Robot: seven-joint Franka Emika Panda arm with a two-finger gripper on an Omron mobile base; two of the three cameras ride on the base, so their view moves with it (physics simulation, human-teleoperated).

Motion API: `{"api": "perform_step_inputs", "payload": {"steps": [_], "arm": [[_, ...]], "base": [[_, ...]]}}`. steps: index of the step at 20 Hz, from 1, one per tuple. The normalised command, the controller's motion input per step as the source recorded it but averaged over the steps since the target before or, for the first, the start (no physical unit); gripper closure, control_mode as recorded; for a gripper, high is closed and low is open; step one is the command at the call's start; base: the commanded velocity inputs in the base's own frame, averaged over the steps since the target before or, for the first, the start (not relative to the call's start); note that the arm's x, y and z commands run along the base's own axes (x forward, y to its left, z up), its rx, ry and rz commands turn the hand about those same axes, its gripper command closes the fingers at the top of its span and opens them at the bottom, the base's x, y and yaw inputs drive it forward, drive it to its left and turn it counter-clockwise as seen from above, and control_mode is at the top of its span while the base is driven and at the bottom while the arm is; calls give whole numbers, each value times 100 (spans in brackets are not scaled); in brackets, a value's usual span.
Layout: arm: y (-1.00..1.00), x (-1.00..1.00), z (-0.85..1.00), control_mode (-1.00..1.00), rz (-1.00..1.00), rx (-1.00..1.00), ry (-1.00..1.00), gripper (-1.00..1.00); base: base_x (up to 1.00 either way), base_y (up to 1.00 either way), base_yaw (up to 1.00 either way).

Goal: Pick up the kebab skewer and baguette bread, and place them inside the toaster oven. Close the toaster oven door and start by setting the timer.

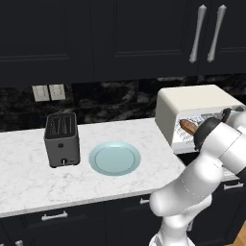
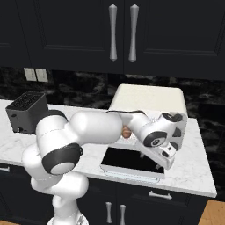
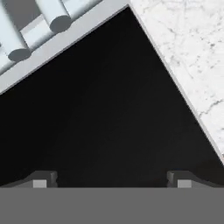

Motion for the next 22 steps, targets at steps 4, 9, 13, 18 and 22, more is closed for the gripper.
{"api": "perform_step_inputs", "payload": {"steps": [4, 9, 13, 18, 22], "arm": [[6, 6, -23, -100, -19, -16, -12, -100], [28, 33, -1, -100, -19, -12, -7, -100], [42, 61, 0, -100, -22, -10, -3, -100], [17, 69, 0, -100, -22, -5, 0, -100], [0, 43, 0, -100, -20, -3, 0, -100]], "base": [[0, 0, 0], [0, 0, 0], [0, 0, 0], [0, 0, 0], [0, 0, 0]]}}
